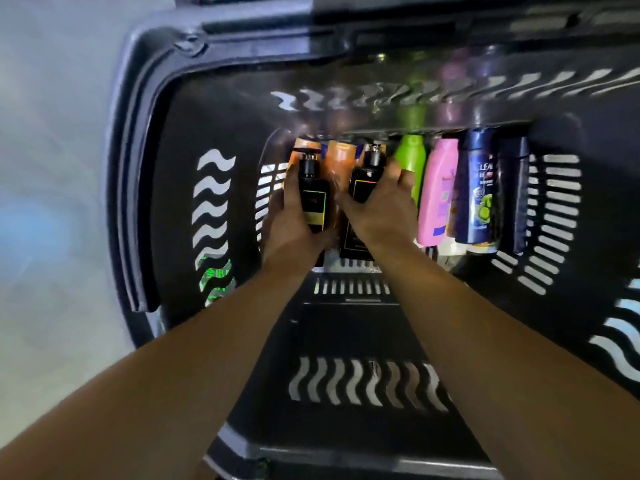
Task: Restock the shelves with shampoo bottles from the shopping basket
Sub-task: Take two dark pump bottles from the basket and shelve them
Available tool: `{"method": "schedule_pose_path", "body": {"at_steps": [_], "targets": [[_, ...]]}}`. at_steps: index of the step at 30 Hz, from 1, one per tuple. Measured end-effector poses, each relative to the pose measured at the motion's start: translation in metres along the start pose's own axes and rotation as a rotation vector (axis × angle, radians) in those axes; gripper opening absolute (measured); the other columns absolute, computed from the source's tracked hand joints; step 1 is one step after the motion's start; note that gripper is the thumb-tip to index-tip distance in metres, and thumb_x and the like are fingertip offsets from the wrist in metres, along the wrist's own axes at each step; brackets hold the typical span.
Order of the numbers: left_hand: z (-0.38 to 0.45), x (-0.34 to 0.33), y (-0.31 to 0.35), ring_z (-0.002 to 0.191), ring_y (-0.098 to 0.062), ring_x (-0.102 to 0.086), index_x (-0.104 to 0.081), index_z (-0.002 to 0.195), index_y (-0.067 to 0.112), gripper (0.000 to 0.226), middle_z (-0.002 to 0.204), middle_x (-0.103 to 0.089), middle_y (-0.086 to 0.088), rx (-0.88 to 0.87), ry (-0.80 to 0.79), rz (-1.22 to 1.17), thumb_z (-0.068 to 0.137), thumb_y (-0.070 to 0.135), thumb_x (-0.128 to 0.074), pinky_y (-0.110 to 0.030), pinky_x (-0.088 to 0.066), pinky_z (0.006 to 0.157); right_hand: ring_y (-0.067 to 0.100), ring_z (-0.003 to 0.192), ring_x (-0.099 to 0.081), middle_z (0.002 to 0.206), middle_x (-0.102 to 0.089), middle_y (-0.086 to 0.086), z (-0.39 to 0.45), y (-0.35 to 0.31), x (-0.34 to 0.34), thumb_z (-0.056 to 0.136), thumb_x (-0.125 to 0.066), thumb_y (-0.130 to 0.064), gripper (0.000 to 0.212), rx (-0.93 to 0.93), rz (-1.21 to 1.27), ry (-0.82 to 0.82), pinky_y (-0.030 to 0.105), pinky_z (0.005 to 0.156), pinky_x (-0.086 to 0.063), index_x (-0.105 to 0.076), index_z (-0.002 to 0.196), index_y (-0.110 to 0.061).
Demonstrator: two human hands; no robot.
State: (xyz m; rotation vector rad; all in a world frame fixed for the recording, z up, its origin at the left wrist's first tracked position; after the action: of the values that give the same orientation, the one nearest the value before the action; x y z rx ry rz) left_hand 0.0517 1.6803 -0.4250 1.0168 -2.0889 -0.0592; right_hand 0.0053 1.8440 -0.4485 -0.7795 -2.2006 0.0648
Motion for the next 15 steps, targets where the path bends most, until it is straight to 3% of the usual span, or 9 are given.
{"method": "schedule_pose_path", "body": {"at_steps": [3, 8, 12, 15], "targets": [[0.002, 0.002, 0.0, 0.124, -0.028, -0.05, -0.006, 0.152, 0.038, 0.112, 0.144, -0.042, -0.005, 0.004, 0.024, -0.039, 0.068, 0.038, -0.08, -0.045, -0.047, 0.096, 0.036, 0.111, -0.057, 0.131, -0.041, 0.007, 0.0, 0.001, 0.003, 0.073, -0.074, -0.057, 0.082, 0.016, -0.056, 0.017, 0.038, 0.075, -0.044, -0.035, 0.133, -0.016], [-0.007, 0.01, 0.007, 0.12, -0.025, -0.054, -0.013, 0.151, 0.038, 0.113, 0.137, -0.052, -0.004, -0.002, 0.011, -0.05, 0.065, 0.032, -0.085, -0.042, -0.049, 0.095, 0.029, 0.111, -0.055, 0.13, -0.048, 0.008, -0.021, 0.004, 0.023, 0.071, -0.077, -0.043, 0.078, 0.066, 0.044, 0.066, 0.034, 0.079, -0.045, -0.042, 0.134, -0.015], [-0.048, 0.043, 0.046, 0.11, -0.025, -0.059, -0.022, 0.149, 0.032, 0.102, 0.128, -0.059, -0.002, -0.143, 0.01, -0.042, 0.065, 0.041, -0.08, -0.031, -0.048, 0.085, 0.025, 0.1, -0.059, 0.125, -0.05, 0.007, -0.072, 0.007, 0.076, 0.069, -0.078, -0.042, 0.076, 0.068, 0.098, 0.133, 0.029, 0.076, -0.044, -0.045, 0.134, -0.021], [-0.096, 0.087, 0.09, 0.104, -0.021, -0.061, -0.026, 0.147, 0.032, 0.099, 0.123, -0.061, -0.002, -0.275, -0.002, -0.075, 0.064, 0.039, -0.079, -0.028, -0.048, 0.079, 0.022, 0.102, -0.058, 0.126, -0.048, 0.006, -0.124, 0.003, 0.133, 0.069, -0.078, -0.041, 0.075, 0.073, 0.168, 0.174, 0.032, 0.082, -0.048, -0.044, 0.133, -0.022]]}}
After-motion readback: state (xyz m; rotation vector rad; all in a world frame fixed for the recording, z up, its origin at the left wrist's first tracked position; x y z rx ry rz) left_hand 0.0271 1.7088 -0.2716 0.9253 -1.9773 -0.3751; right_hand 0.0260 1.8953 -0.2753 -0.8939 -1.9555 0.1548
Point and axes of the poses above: each hand's wrist, its own z-axis towards the middle knuckle, its own x-axis out of the back of the hand, y = z × x, the point moved 8 cm from there along z, towards the middle knuckle
